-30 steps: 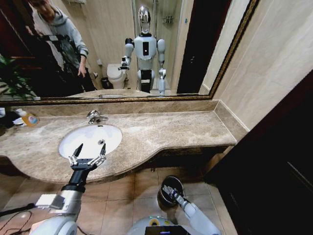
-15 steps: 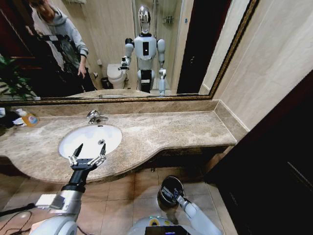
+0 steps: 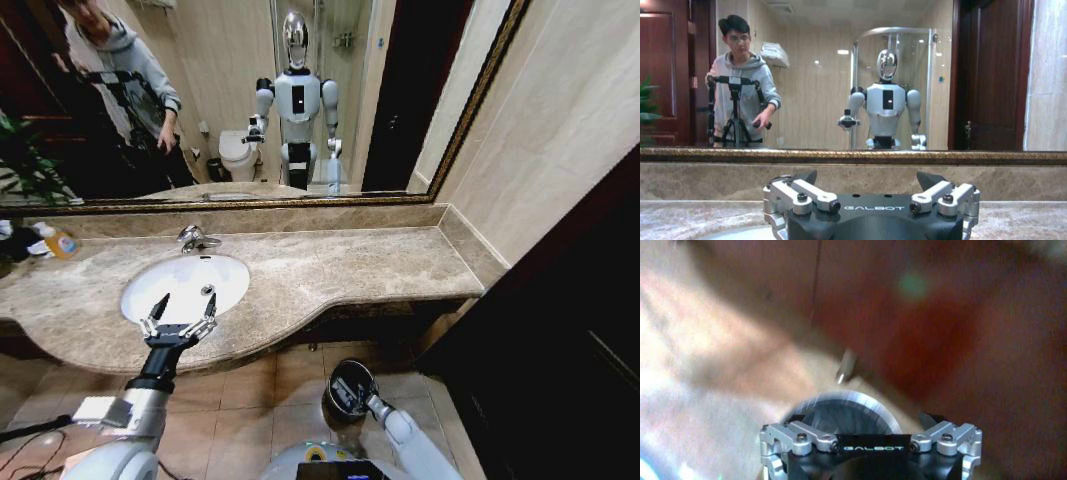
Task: Pick up the trash from the sink and place it in the trash bin.
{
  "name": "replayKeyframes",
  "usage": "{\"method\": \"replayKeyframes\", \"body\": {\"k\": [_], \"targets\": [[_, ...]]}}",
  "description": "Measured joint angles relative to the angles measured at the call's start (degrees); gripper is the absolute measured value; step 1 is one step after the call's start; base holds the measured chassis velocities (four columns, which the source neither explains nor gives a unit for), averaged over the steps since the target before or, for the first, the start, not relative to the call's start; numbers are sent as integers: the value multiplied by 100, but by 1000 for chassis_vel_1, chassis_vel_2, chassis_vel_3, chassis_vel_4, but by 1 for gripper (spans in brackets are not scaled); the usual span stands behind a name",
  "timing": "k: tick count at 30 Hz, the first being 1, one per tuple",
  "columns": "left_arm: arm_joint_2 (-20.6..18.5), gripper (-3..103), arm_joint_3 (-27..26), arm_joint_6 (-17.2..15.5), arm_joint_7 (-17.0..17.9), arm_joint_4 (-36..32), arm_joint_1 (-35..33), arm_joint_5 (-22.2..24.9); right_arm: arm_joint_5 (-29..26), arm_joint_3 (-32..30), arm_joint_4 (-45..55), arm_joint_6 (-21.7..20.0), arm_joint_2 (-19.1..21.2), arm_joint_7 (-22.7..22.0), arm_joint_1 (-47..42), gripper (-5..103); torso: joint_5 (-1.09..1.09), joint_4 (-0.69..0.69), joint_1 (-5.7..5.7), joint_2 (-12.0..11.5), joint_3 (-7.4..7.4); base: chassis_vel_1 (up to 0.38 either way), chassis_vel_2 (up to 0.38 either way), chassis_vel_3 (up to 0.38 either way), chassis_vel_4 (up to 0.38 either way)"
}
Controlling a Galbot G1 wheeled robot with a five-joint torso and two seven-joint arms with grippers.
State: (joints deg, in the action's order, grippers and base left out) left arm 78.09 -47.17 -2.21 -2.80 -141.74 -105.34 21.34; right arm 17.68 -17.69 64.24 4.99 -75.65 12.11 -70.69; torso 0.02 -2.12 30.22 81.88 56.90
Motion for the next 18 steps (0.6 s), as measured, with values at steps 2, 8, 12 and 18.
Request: {"method": "replayKeyframes", "body": {"k": [2, 8, 12, 18], "targets": [[-1, 100, -1, 0, 0, 0, 0, 0, -212, -177, 617, -2, 104, -49, -312, 100, -1, 1, 0, 0, 0, 0, 0, 0, 0], [0, 100, 0, 0, 0, 0, 0, 0, -927, -1130, 2424, -183, 248, -174, -1296, 100, -1, 2, 0, 0, 0, 0, 0, 0, 0], [0, 100, 1, 0, 0, 0, 0, 0, -1315, -1533, 3412, -212, 164, -338, -1886, 100, -1, 1, 0, 0, 0, 0, 0, 0, 0], [0, 100, 0, 0, 0, 0, 0, 0, -1836, -1696, 5103, -173, -129, -791, -2800, 100, -2, 2, -1, 0, 0, 0, 0, 0, 0]]}}
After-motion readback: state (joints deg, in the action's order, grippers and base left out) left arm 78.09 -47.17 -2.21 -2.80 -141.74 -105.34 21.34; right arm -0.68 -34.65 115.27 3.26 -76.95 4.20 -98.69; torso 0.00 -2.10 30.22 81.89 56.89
